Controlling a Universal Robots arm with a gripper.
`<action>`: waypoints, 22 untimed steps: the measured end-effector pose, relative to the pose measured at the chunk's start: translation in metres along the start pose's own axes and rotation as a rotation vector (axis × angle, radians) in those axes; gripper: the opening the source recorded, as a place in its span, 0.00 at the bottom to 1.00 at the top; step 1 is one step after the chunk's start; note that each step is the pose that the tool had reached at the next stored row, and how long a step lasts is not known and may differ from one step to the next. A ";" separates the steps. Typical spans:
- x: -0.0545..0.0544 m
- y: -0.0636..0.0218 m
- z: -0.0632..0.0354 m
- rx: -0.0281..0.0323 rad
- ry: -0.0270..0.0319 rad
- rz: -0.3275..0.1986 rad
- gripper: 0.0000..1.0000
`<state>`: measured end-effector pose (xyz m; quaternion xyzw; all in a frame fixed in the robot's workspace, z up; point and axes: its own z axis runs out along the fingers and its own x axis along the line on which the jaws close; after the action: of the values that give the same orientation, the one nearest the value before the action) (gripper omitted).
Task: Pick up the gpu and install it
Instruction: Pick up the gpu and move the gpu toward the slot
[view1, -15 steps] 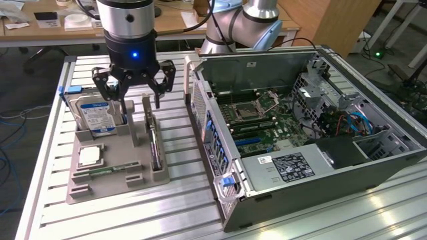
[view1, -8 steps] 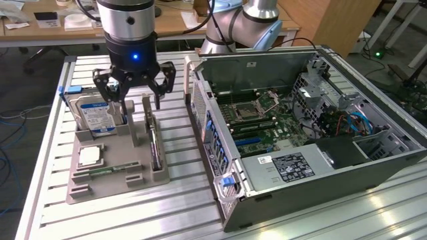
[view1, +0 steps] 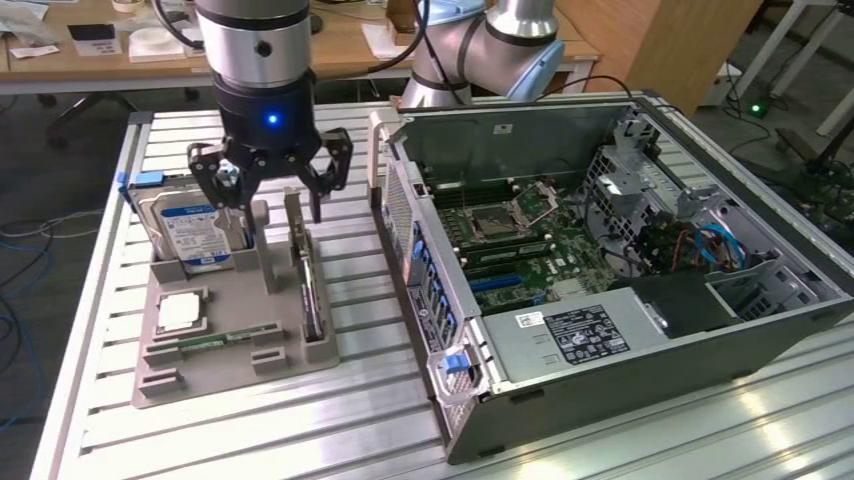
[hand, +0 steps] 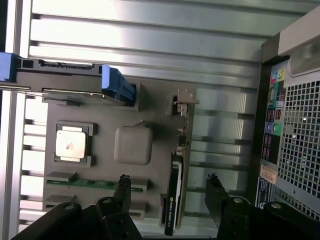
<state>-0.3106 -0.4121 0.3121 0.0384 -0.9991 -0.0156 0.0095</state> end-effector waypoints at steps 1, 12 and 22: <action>0.000 0.0000 0.0008 0.0012 0.0003 0.000 0.71; -0.002 -0.0027 0.0089 0.0119 0.0010 0.000 0.71; -0.002 -0.0065 0.0140 0.0175 0.0014 0.000 0.71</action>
<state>-0.3079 -0.4180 0.2979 0.0383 -0.9992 -0.0068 0.0098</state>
